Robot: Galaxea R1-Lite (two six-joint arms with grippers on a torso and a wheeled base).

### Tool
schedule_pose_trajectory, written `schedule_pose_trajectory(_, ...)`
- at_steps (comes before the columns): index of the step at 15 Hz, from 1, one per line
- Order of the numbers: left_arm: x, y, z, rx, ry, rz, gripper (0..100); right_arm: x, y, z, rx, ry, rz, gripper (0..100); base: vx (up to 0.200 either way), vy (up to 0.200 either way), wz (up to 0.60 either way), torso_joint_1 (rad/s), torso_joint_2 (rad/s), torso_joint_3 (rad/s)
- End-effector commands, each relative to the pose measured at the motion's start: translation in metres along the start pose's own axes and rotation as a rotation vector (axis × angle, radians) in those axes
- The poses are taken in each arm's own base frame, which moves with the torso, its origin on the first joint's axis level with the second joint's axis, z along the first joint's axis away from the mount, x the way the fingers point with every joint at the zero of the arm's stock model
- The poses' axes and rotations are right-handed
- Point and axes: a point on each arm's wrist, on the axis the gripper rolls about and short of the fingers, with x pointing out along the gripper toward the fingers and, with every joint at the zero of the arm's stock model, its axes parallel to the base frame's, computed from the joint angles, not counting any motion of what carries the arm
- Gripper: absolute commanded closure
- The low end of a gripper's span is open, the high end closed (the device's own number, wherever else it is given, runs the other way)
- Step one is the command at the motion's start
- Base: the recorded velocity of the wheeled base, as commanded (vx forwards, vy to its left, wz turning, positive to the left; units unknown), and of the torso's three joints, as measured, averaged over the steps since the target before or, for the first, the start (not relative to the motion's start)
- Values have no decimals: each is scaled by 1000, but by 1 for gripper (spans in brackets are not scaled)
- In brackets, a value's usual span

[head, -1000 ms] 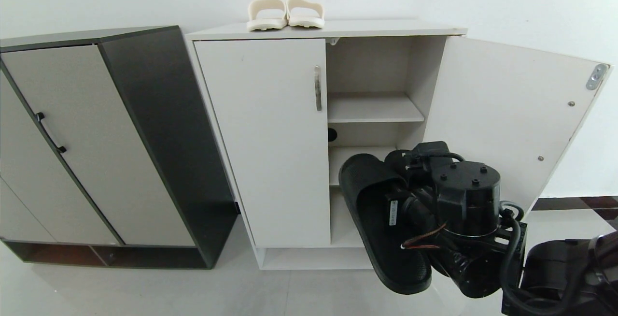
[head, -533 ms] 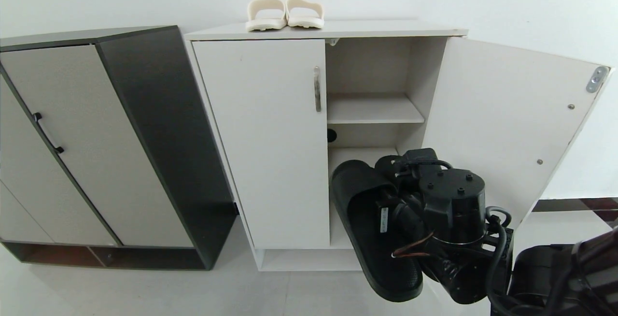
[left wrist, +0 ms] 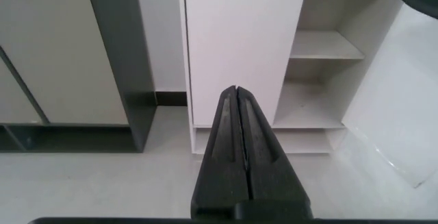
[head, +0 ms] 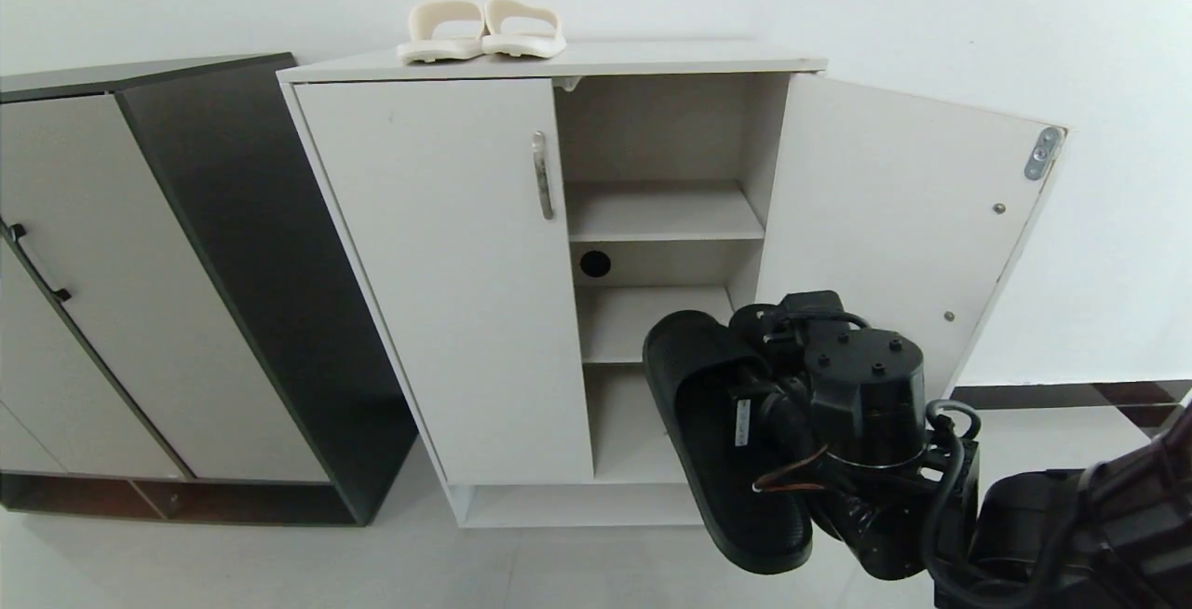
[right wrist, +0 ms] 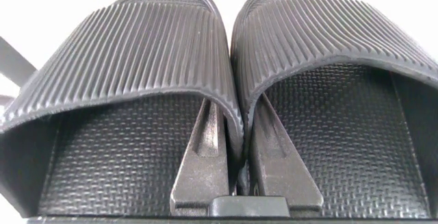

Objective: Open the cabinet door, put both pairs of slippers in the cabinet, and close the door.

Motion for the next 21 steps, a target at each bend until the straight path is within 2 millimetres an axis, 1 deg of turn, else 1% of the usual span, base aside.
schedule_pose_trajectory(1,0,0,0,2,1,0,100,9,-1,-11,-16,22,-22,100,0,0,0,0,0,0)
schedule_pose_trajectory(4,0,0,0,0,1,0,100,22,-12,-18,-25,44,-71,100,0,0,0,0,0,0)
schedule_pose_trajectory(6,0,0,0,0,1,1,100,30,-19,-18,-23,42,-99,100,0,0,0,0,0,0)
schedule_pose_trajectory(10,0,0,0,0,1,0,100,34,-25,-16,-21,36,-120,100,0,0,0,0,0,0)
schedule_pose_trajectory(16,0,0,0,0,1,0,100,33,-25,-16,-21,36,-119,100,0,0,0,0,0,0)
schedule_pose_trajectory(17,0,0,0,0,1,1,100,32,-22,-14,-18,29,-107,100,0,0,0,0,0,0)
schedule_pose_trajectory(18,0,0,0,2,1,1,100,27,-9,-14,-19,21,-61,100,0,0,0,0,0,0)
schedule_pose_trajectory(19,0,0,0,2,1,0,100,27,5,-16,-22,21,-26,100,0,0,0,0,0,0)
schedule_pose_trajectory(20,0,0,0,0,1,1,100,35,16,-23,-30,22,-21,100,0,0,0,0,0,0)
schedule_pose_trajectory(21,0,0,0,0,1,0,100,39,21,-22,-28,15,-16,100,0,0,0,0,0,0)
